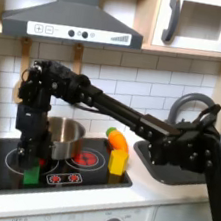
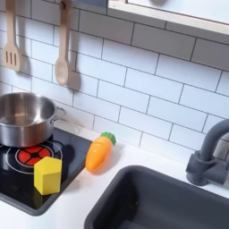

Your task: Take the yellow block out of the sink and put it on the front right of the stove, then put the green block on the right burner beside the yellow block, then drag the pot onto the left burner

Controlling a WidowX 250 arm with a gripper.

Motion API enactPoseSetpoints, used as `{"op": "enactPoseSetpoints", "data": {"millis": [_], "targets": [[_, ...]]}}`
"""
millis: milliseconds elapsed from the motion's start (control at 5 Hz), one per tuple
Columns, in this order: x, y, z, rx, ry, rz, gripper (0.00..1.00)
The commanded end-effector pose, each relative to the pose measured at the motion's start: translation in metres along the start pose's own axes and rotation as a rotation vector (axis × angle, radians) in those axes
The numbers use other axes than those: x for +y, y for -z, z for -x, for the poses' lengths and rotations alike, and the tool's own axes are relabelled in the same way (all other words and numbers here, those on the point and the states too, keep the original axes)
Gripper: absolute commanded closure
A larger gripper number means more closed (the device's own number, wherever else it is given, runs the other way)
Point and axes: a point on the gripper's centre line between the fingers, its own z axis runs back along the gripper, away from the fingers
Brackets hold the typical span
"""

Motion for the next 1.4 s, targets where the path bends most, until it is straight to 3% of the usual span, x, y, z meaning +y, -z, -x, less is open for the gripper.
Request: {"op": "enactPoseSetpoints", "data": {"millis": [0, 200, 400, 600, 800, 1000, 1200], "targets": [[-0.014, 0.003, 0.007, -0.074, -0.134, -0.04, 0.0], [-0.025, 0.002, 0.008, -0.105, -0.147, -0.064, 0.0], [-0.027, 0.001, 0.006, -0.088, -0.19, -0.052, 0.0], [-0.022, -0.01, 0.003, -0.098, -0.231, -0.04, 0.0], [-0.025, -0.013, 0.003, -0.076, -0.245, -0.021, 0.0], [-0.022, -0.013, 0.006, -0.046, -0.168, 0.0, 0.0], [-0.012, -0.013, 0.006, -0.067, 0.021, 0.053, 0.0]]}}
